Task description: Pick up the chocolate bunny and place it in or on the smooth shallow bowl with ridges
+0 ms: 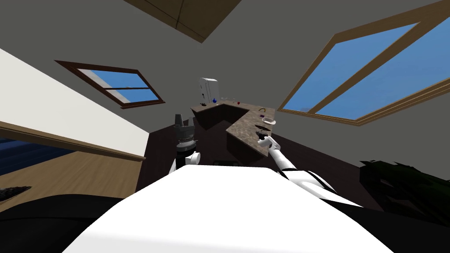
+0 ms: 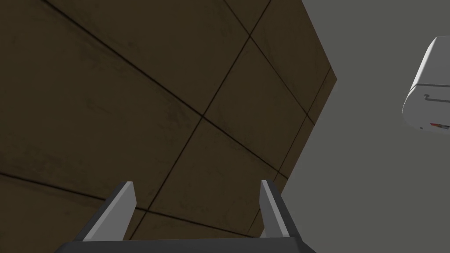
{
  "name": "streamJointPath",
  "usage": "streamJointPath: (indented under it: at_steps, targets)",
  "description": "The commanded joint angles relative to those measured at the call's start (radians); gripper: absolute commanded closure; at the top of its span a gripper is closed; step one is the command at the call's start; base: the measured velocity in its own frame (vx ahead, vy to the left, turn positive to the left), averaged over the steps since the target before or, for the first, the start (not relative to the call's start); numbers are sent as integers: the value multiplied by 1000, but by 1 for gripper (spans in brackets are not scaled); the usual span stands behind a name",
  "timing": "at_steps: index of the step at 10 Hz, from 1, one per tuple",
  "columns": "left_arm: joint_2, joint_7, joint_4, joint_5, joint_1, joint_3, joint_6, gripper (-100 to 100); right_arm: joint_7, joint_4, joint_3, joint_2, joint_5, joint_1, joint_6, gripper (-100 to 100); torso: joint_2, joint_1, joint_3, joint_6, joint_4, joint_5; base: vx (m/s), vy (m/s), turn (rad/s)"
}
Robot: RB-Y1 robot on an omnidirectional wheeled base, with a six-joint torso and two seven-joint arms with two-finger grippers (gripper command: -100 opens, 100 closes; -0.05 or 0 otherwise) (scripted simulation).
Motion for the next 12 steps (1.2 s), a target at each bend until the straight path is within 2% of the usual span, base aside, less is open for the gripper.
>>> streamJointPath:
  at_steps: [1, 2, 3, 4, 5, 9, 10, 11, 12]
  targets:
    - [0, 0, 0, 0, 0, 0, 0, 0, 0, 0, 0, 0, 0, 0, 0, -100, 0, 0, 0, 0, 0, 0, 49, 34, 1]
    - [0, 0, 0, 0, 0, 0, 0, 0, -1, 3, -1, 0, 3, -1, 0, 0, 4, -3, 2, 0, 1, -1, 10, 8, 1]
    - [0, 0, 0, 0, 0, 0, 0, 0, -14, 22, -7, 5, 19, 5, -27, -100, 7, -5, 4, 0, 1, -1, 81, -23, -18]
    - [0, 0, 0, 0, 0, 0, 0, 0, -8, 15, -5, 3, 13, 3, -15, -100, 4, -7, 3, 1, 1, -2, 51, -15, -2]
    - [0, 0, 0, 0, 0, 0, 0, 0, -10, 17, -6, 4, 14, 4, -19, 100, 5, -7, 3, 0, 1, -2, 7, -2, 0]
    - [0, 0, 0, 0, 0, 0, 0, 0, -9, 16, -7, 2, 15, 4, -18, 100, 7, -7, 4, -1, 1, -3, 1, -2, -4]
    - [0, 0, 0, 0, 0, 0, 0, 0, -9, 16, -7, 2, 15, 4, -18, 0, 7, -7, 4, -1, 1, -3, 0, 0, 0]
    - [0, 0, 0, 0, 0, 0, 0, 0, -9, 16, -7, 2, 15, 4, -18, 100, 7, -7, 4, -1, 1, -3, 0, 0, 0]
    - [0, 0, 0, 0, 0, 0, 0, 0, -9, 16, -7, 2, 15, 4, -18, 0, 7, -7, 4, -1, 1, -3, 0, 0, 0]
